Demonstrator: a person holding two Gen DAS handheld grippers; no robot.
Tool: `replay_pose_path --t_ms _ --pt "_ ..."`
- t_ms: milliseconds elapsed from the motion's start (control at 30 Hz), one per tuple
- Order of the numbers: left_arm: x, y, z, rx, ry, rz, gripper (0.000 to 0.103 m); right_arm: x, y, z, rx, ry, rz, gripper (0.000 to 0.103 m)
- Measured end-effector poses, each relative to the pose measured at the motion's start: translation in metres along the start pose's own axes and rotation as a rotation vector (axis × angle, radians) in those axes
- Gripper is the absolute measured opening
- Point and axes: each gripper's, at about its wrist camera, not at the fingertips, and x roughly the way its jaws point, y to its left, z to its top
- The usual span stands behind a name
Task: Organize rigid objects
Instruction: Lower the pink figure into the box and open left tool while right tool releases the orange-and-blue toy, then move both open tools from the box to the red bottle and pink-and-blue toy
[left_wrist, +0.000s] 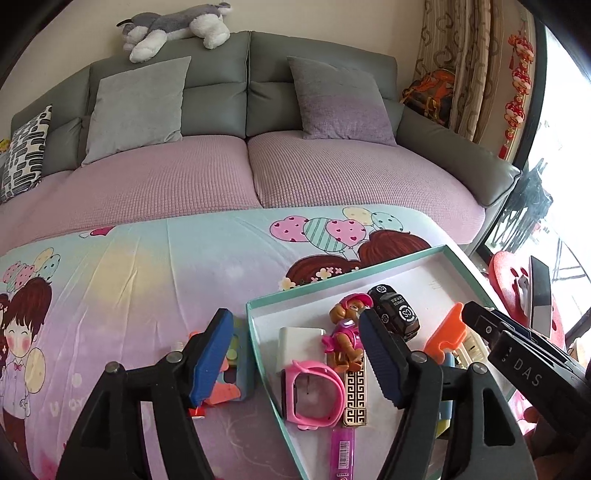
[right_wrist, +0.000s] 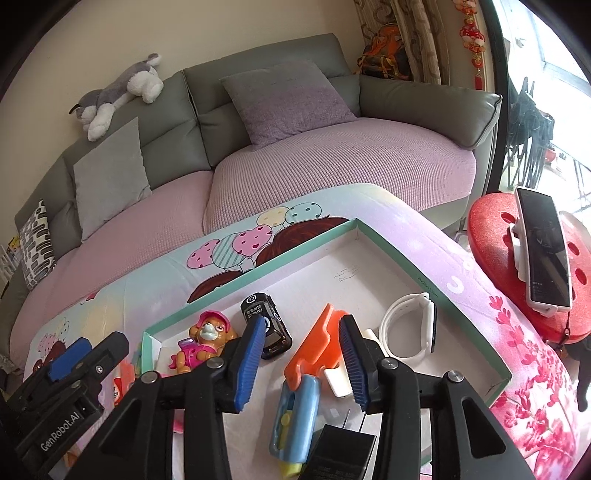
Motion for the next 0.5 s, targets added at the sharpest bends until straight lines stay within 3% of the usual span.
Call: replay_pose_path --t_ms 167,500 --pt "-0.005 0.021 0.003 -0.034 -0.013 0.085 0.088 0.004 0.011 -0.001 -0.035 0.014 0.009 0.063" --pt "0.005 0.068 -0.004 -0.158 0.058 0.204 0.088 0.012 0.038 -0.007 -0.108 0.035 0.043 0.082"
